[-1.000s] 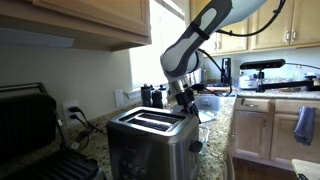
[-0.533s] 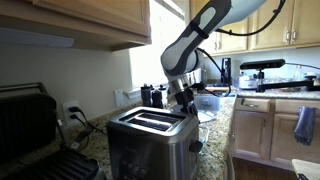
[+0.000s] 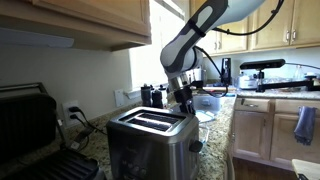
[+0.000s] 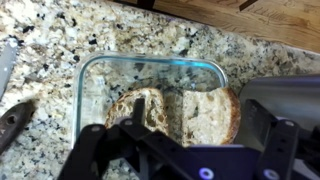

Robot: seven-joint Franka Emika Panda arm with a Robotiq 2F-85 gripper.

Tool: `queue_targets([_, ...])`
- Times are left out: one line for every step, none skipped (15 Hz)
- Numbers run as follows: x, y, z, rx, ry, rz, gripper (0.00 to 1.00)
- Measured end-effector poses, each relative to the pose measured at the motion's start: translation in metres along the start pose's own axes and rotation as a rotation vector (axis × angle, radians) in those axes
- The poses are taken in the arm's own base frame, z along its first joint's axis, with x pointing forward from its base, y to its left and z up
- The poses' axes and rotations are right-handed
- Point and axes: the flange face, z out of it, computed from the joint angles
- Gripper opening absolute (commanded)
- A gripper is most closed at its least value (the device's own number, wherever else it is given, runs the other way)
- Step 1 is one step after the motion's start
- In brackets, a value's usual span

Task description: Put a slice of bread in the right compartment of the toaster

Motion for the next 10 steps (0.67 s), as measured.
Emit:
queue_targets([0.002, 0.001, 0.002, 0.007, -0.006, -0.005, 1.00])
queue_targets([0.004, 0.003, 0.005, 0.012, -0.012, -0.010, 1.00])
queue_targets([0.006, 0.004, 0.009, 0.016, -0.019, -0.017, 1.00])
queue_targets([0.009, 0.006, 0.013, 0.020, -0.028, -0.022, 1.00])
queue_targets([0.011, 0.006, 0.017, 0.025, -0.038, -0.026, 1.00])
queue_targets([0.013, 0.006, 0.020, 0.030, -0.050, -0.030, 1.00])
queue_targets([0.014, 0.005, 0.022, 0.035, -0.060, -0.034, 1.00])
queue_targets([0.015, 0.004, 0.022, 0.038, -0.066, -0.036, 1.00])
queue_targets([0.016, 0.004, 0.022, 0.040, -0.070, -0.038, 1.00])
queue_targets([0.016, 0.004, 0.022, 0.042, -0.075, -0.039, 1.00])
